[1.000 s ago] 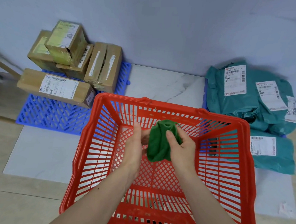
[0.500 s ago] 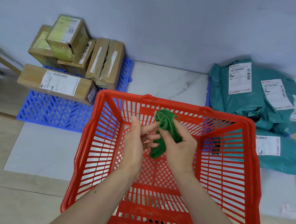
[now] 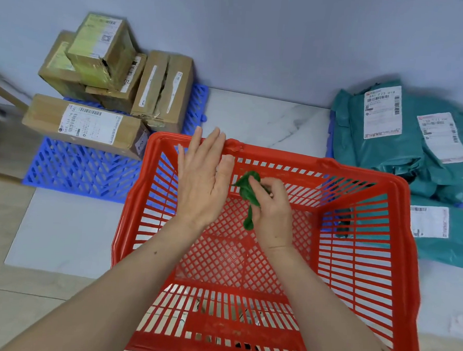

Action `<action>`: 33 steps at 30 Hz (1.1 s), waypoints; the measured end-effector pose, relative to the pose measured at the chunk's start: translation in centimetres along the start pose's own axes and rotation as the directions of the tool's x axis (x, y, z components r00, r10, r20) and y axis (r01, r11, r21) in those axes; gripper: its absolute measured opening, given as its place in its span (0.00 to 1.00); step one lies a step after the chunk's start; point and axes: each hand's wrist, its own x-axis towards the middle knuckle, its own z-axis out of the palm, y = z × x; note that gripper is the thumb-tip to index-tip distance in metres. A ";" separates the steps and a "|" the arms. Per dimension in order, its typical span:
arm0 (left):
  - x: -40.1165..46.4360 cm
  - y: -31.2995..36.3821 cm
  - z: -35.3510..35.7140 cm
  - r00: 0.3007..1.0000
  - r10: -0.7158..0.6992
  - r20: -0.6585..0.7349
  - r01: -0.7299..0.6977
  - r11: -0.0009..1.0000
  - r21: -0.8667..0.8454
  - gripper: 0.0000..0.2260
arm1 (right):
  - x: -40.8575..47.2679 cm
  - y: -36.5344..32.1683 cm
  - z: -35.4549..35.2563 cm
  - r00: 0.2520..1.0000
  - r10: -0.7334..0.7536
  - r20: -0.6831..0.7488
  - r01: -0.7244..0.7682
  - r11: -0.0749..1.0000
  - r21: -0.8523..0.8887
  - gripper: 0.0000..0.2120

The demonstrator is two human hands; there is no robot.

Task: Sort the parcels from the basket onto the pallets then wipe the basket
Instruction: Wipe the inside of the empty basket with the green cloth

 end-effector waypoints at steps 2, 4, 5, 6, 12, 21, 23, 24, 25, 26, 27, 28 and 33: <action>0.0 -0.1 -0.1 1.000 0.027 -0.006 -0.027 0.997 0.066 0.30 | -1.2 -0.1 -0.8 0.981 0.192 -0.019 -0.187 0.972 0.143 0.22; 0.2 -0.2 -0.3 0.997 0.073 0.020 -0.075 0.981 0.181 0.31 | -1.6 -0.7 -1.9 0.912 0.410 -0.031 -0.382 0.873 0.304 0.18; 0.4 -0.3 -0.5 0.992 0.113 0.051 -0.122 0.962 0.246 0.32 | -1.5 -1.1 -2.4 0.860 0.508 -0.039 -0.459 0.805 0.375 0.16; 0.8 -0.4 -0.6 0.983 0.159 0.094 -0.181 0.934 0.307 0.32 | -1.5 -1.3 -2.6 0.802 0.595 -0.046 -0.515 0.729 0.451 0.15; 3.1 -1.6 -1.2 0.863 0.307 0.402 -0.487 0.718 0.497 0.50 | -0.4 -1.3 -2.7 0.426 0.904 -0.023 -0.554 0.281 0.784 0.13; 3.5 -3.0 -1.2 0.852 0.339 0.399 -0.515 0.681 0.521 0.58 | 3.2 -3.7 -0.5 0.260 0.964 0.051 -0.349 0.044 0.936 0.21; 3.5 -3.1 -1.2 0.845 0.359 0.396 -0.527 0.682 0.507 0.58 | 3.3 -5.0 0.4 0.265 0.957 0.115 -0.352 -0.015 0.936 0.19; 3.5 -3.1 -1.2 0.841 0.368 0.398 -0.535 0.681 0.500 0.58 | 3.4 -5.5 0.8 0.256 0.956 0.145 -0.360 -0.045 0.932 0.17; 3.6 -3.1 -1.3 0.837 0.374 0.400 -0.540 0.682 0.493 0.58 | 3.5 -5.9 1.3 0.241 0.957 0.160 -0.380 -0.058 0.923 0.15; 3.6 -3.1 -1.4 0.835 0.375 0.403 -0.543 0.684 0.487 0.58 | 3.5 -6.0 1.7 0.222 0.961 0.162 -0.410 -0.059 0.910 0.13; 3.6 -3.1 -1.5 0.834 0.374 0.407 -0.544 0.686 0.483 0.59 | 3.5 -6.0 2.0 0.210 0.965 0.161 -0.432 -0.056 0.900 0.11; 3.6 -3.1 -1.5 0.833 0.370 0.411 -0.543 0.688 0.481 0.59 | 3.5 -5.8 2.1 0.199 0.966 0.164 -0.437 -0.062 0.897 0.09; 3.6 -3.1 -1.4 0.844 0.344 0.411 -0.520 0.716 0.467 0.60 | 3.5 -2.9 -0.1 0.118 0.982 0.147 -0.399 -0.089 0.913 0.10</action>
